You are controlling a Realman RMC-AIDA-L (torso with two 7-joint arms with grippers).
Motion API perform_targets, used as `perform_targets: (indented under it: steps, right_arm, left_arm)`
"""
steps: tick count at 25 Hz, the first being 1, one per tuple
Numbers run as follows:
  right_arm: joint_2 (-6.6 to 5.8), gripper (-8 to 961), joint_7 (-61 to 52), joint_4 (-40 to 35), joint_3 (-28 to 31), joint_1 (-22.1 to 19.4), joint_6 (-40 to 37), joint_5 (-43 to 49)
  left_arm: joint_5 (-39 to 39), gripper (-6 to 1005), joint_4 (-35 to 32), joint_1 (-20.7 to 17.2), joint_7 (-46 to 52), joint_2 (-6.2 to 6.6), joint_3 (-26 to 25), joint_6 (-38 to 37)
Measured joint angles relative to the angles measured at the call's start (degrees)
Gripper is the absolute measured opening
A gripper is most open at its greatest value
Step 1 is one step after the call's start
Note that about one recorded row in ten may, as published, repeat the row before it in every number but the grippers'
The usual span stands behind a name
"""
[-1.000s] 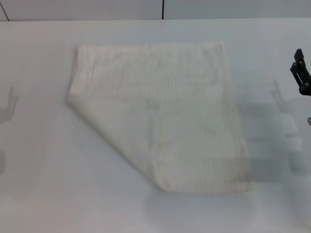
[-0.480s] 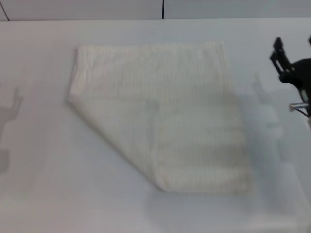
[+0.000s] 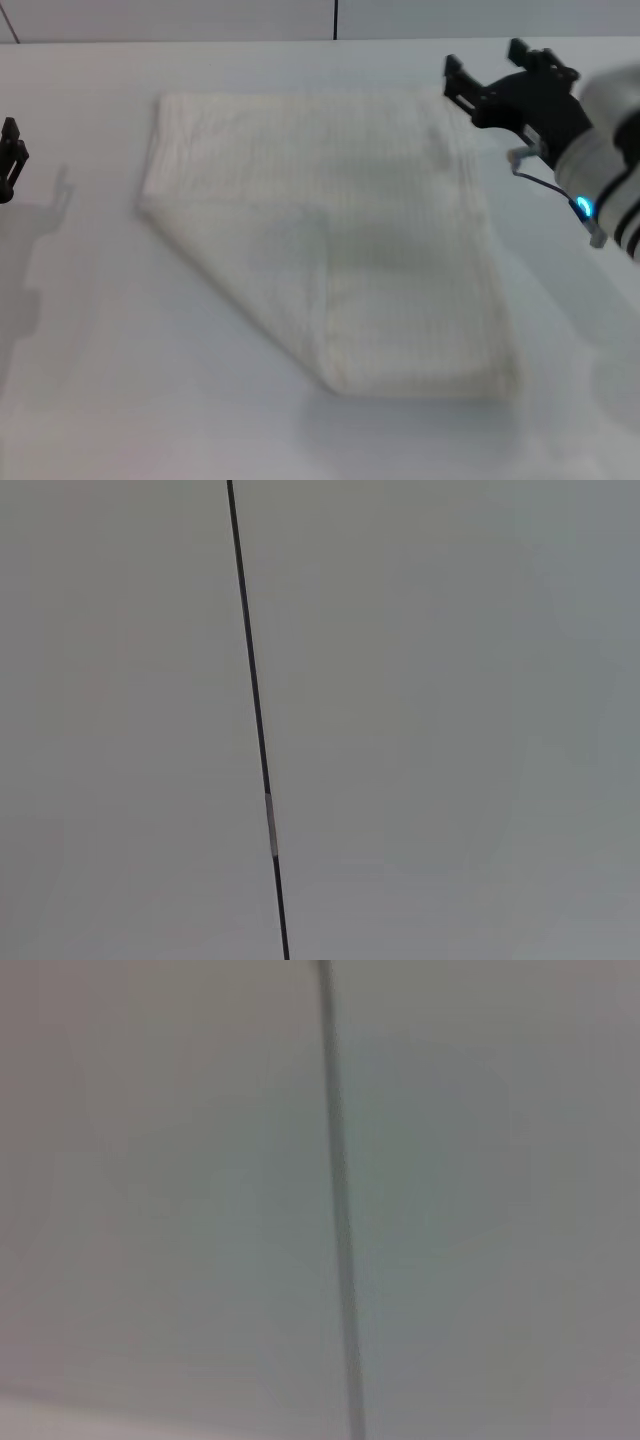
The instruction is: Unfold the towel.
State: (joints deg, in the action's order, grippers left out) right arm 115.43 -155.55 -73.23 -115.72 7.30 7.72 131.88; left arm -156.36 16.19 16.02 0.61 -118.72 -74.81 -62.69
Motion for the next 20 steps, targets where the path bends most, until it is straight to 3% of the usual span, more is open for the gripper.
perform_targets:
  steps: [1,4,5,6,9,10,12,15,16,18,19,20]
  right_arm:
    - [0.00,777,0.00,0.00,0.00,0.00,0.00,0.00]
    - [2.71,776,2.89,-9.15,10.31,-0.90,-21.05,0.81]
    - [3.53,776,3.84,-13.21,15.54,-0.36,-32.51,0.86]
    - [3.53,775,3.84,-13.21,15.54,-0.36,-32.51,0.86]
    - [3.62,770,3.14,-17.79,21.49,1.81,-45.26,0.91]
    - [3.64,765,0.39,-20.08,25.55,3.29,-52.01,0.96]
    - [3.63,754,-1.09,-20.93,27.19,3.85,-54.64,1.04]
    - [3.59,725,-7.43,-22.59,32.78,7.72,-61.81,5.17]
    - [3.59,706,-7.43,-22.59,32.78,7.72,-61.81,5.17]
    - [3.50,669,-10.56,-20.76,35.72,11.42,-65.51,8.14]
    - [3.45,650,-11.37,-19.28,37.07,13.46,-67.56,9.40]
    - [3.42,631,-12.60,-15.12,40.02,18.39,-72.25,12.25]
  left_arm:
    - [0.00,798,0.00,0.00,0.00,0.00,0.00,0.00]
    - [0.00,797,3.24,-0.64,0.00,0.19,0.06,3.16]
    - [0.03,796,3.72,-0.77,0.01,0.20,0.14,3.47]
    - [-0.02,796,5.68,-1.26,0.16,0.33,0.59,4.92]
    - [-0.92,795,11.31,-2.88,0.30,0.69,1.00,10.44]
    - [-3.23,795,17.57,-4.51,0.11,0.99,0.68,17.38]
    - [-3.96,794,19.68,-5.00,0.12,1.19,0.54,19.38]
    - [-8.12,793,33.04,-8.14,1.71,2.61,0.41,32.86]
    - [-8.12,792,33.04,-8.14,1.71,2.61,0.41,32.86]
    - [-8.71,792,36.41,-8.73,1.96,2.88,0.46,36.09]
    - [-9.12,791,43.14,-9.60,2.11,3.78,0.77,44.08]
    - [-9.12,791,47.00,-9.73,2.12,4.46,0.95,49.55]
